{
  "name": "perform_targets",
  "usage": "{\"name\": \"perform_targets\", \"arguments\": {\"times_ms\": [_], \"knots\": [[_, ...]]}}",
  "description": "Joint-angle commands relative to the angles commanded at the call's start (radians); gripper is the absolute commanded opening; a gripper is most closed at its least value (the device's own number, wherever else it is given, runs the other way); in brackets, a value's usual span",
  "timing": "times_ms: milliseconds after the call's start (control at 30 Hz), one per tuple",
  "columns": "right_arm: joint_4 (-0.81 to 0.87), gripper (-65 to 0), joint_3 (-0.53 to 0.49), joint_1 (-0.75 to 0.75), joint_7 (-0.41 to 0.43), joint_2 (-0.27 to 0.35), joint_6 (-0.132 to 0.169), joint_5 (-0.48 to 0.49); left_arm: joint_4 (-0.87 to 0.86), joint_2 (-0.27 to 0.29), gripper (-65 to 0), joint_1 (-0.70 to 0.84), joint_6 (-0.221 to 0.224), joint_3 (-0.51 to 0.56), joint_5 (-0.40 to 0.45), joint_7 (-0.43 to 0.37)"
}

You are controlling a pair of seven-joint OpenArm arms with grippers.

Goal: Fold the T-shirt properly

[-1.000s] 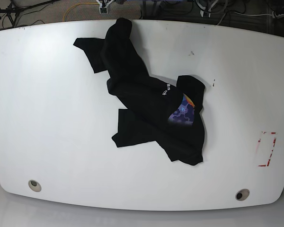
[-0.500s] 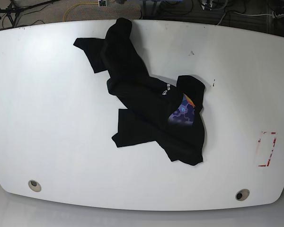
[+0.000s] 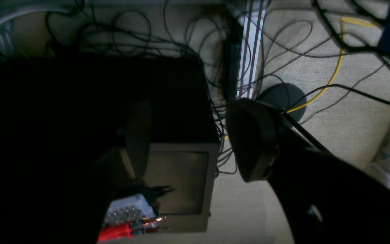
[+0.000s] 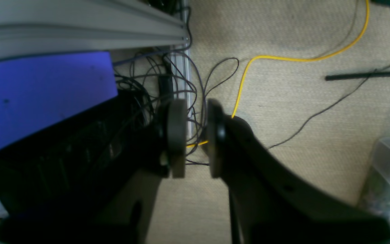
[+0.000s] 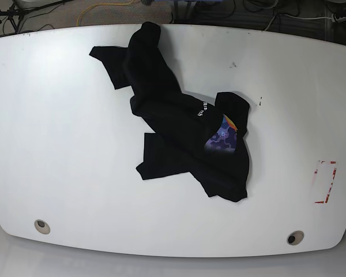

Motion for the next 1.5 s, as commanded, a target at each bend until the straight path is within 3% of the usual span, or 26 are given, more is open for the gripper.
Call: {"name": "perform_targets", "arguments": {"times_ms": [400, 867, 1500], "knots": [[0.027, -54.6, 0.000, -0.017, 0.001, -0.003, 0.001, -0.003, 0.041, -0.001, -29.0, 0.034, 0.002, 0.002, 0.005, -0.019], [0.213, -55.0, -0.003, -0.175, 0.002, -0.028, -0.005, 0.003, 0.204, -0.030, -29.5, 0.176, 0.003, -0.002, -0.022, -0.011], [0.334, -55.3, -0.006, -0.237, 0.008, -0.055, -0.002, -0.005, 0.310, -0.037, -29.4, 0.233, 0.005, -0.016, -0.019, -0.005]]}}
